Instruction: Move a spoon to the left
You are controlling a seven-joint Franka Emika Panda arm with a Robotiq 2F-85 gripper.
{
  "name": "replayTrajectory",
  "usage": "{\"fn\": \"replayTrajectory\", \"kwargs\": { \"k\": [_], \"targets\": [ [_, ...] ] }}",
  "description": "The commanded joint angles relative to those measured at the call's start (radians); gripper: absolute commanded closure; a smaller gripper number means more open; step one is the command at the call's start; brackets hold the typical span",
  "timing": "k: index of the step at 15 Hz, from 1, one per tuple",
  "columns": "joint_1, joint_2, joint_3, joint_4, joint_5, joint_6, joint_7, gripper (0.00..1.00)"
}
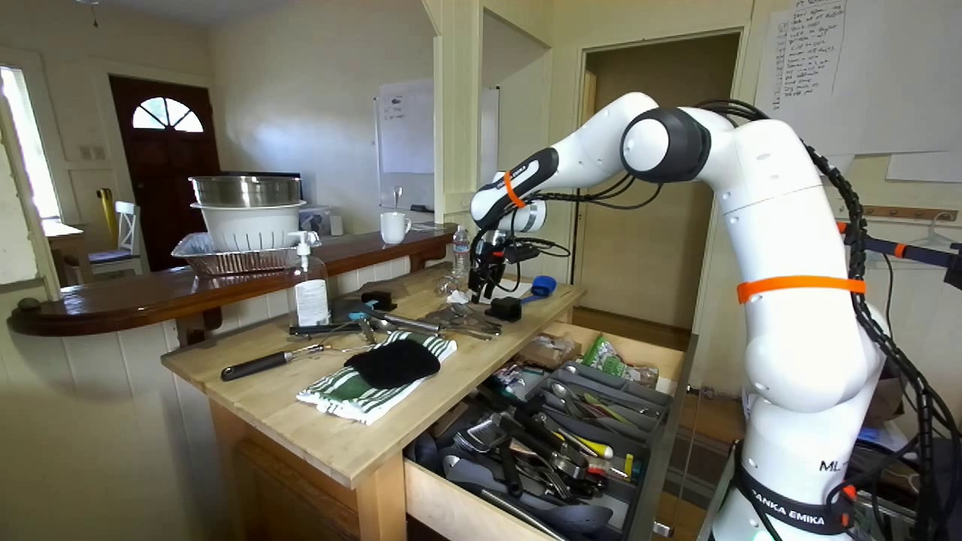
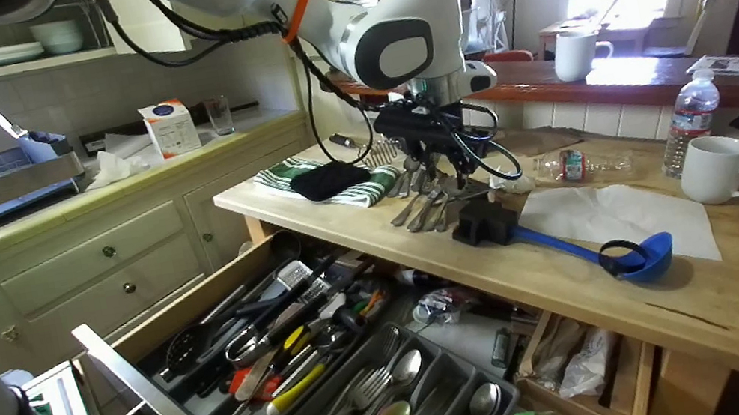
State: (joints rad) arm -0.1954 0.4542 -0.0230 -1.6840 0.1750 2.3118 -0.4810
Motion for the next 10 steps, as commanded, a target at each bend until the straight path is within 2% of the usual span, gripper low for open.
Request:
{"fn": "replayTrajectory", "kwargs": {
  "k": [1,2,4,8,9,10],
  "targets": [
    [-0.018,0.078,0.026,0.083,0.000,-0.023,0.001,0.42],
    [-0.020,0.091,0.031,0.095,0.000,-0.024,0.001,0.48],
    [-0.021,0.115,0.038,0.115,-0.002,-0.033,0.005,0.48],
    [-0.022,0.140,0.050,0.133,-0.004,-0.036,0.013,0.68],
    [-0.023,0.144,0.052,0.135,-0.003,-0.035,0.013,0.66],
    [-0.025,0.147,0.055,0.139,-0.002,-0.040,0.011,0.72]
  ]
}}
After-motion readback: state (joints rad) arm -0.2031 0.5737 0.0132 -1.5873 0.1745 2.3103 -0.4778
